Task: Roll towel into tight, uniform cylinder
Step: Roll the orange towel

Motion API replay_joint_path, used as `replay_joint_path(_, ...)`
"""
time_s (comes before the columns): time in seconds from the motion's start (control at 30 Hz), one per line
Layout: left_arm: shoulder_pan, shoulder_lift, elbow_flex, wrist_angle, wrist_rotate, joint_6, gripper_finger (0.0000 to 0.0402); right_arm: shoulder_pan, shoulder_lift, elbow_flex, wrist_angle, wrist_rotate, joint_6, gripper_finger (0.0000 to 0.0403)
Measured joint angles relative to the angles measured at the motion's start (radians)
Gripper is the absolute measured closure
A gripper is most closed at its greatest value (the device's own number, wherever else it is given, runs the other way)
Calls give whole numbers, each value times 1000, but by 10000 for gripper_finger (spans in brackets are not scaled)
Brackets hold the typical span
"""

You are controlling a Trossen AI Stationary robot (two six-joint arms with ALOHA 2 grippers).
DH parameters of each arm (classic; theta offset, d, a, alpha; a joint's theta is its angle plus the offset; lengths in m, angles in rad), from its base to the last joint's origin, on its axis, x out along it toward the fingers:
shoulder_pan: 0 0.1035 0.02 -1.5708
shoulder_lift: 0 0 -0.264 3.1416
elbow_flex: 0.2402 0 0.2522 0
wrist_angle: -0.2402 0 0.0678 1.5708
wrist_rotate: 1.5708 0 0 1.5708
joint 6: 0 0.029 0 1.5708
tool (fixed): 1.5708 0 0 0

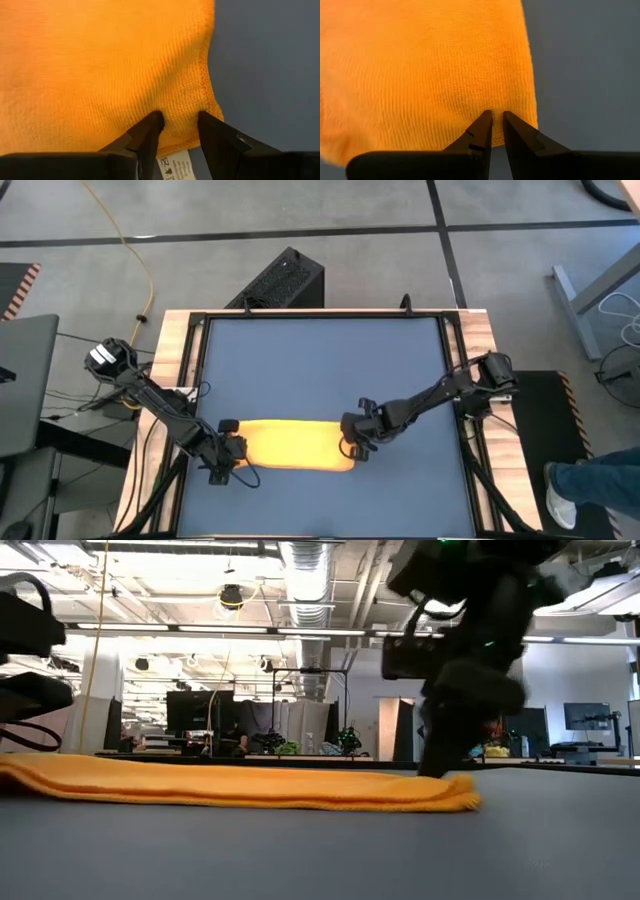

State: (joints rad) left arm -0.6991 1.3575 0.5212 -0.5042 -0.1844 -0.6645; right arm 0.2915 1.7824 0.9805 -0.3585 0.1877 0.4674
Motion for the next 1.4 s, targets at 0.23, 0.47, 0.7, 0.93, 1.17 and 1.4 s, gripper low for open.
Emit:
replay_joint_path(0.23,86,10,69,-217,-169,51,267,100,6,73,-63,-82,119,327)
replay_joint_path(0.47,177,8,115,-385,-127,114,267,131,5,225,-207,-62,18,327)
replay_joint_path(0.7,186,6,116,-380,-78,207,267,82,24,256,28,117,-315,327)
replay_joint_path(0.93,186,5,117,-391,-55,82,267,-68,190,266,538,-14,-605,327)
replay_joint_path(1.17,185,4,128,-464,-75,-27,267,-215,382,428,590,-36,-568,327)
replay_joint_path(1.4,185,4,203,-546,-145,-29,267,-247,504,592,556,-120,-573,327)
